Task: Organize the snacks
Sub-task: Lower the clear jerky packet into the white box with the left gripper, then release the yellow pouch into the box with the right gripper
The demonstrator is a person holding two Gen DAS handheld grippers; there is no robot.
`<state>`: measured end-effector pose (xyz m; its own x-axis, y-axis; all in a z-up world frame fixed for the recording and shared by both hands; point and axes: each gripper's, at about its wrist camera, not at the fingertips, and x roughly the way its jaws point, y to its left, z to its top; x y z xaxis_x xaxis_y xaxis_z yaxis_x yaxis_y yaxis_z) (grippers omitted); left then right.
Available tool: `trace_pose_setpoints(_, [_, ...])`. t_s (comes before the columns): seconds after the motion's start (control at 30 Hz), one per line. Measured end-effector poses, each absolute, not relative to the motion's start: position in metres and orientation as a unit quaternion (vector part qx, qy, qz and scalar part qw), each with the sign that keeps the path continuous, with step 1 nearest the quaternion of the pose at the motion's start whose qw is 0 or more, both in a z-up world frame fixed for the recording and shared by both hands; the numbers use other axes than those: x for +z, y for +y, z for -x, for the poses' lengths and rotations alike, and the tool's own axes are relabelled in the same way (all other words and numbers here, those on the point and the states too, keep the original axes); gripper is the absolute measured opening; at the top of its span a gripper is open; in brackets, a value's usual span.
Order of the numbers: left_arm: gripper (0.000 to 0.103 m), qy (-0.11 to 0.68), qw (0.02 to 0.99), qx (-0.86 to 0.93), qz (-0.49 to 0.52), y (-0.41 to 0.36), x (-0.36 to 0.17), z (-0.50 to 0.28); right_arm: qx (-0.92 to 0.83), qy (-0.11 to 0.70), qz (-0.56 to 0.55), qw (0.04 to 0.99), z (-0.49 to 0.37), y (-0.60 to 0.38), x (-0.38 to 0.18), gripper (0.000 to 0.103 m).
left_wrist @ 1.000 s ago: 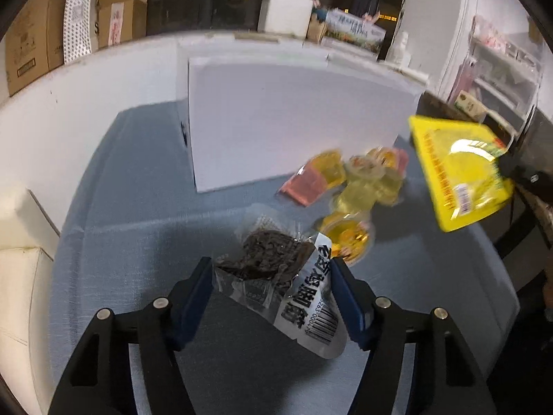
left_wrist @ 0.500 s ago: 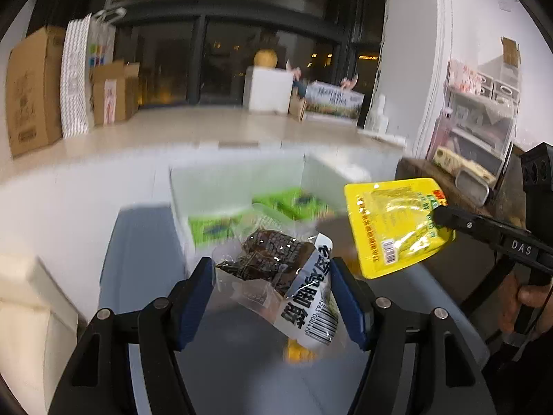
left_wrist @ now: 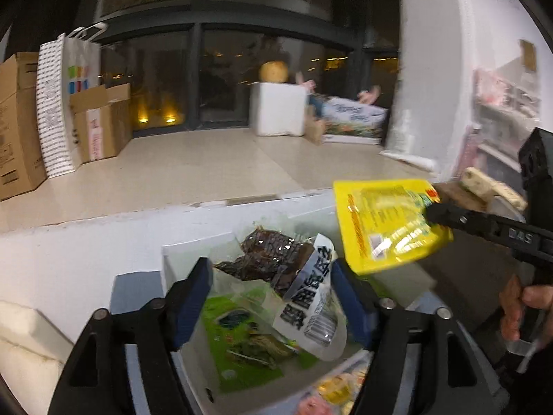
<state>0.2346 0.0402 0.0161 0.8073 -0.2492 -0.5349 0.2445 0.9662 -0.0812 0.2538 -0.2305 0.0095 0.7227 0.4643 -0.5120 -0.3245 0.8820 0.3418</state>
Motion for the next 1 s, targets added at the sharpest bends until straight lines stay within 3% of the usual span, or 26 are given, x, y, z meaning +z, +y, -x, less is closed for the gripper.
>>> trace_pose_setpoints(0.03, [0.093, 0.288, 0.949, -0.124, 0.003, 0.041, 0.011, -0.238, 0.219, 0.317, -0.119, 0.915, -0.26, -0.229, 0.004, 0.03])
trace_pose_setpoints(0.07, [0.099, 0.301, 0.947, -0.113, 0.002, 0.043, 0.005, -0.242, 0.221, 0.329, -0.122, 0.91, -0.265, -0.227, -0.001, 0.072])
trace_pose_setpoints(0.1, [0.102, 0.304, 0.947, -0.108, 0.004, 0.044, 0.001, -0.242, 0.219, 0.335, -0.126, 0.908, -0.268, -0.226, -0.007, 0.093])
trace_pose_setpoints(0.13, [0.102, 0.306, 0.945, -0.112, 0.008, 0.046, -0.003, -0.241, 0.218, 0.329, -0.13, 0.91, -0.266, -0.227, -0.01, 0.103])
trace_pose_setpoints(0.63, [0.103, 0.312, 0.942, -0.121, 0.017, 0.042, 0.003, -0.17, 0.22, 0.265, -0.049, 0.937, -0.186, -0.23, 0.013, 0.103])
trace_pose_setpoints(0.83, [0.103, 0.328, 0.934, -0.133, 0.046, 0.031, -0.026, -0.104, 0.19, 0.296, -0.012, 0.936, -0.141, -0.24, -0.03, 0.103])
trace_pose_setpoints(1.0, [0.103, 0.364, 0.916, -0.147, 0.085, 0.027, -0.065, -0.06, 0.157, 0.355, -0.045, 0.921, -0.133, -0.27, -0.086, 0.103])
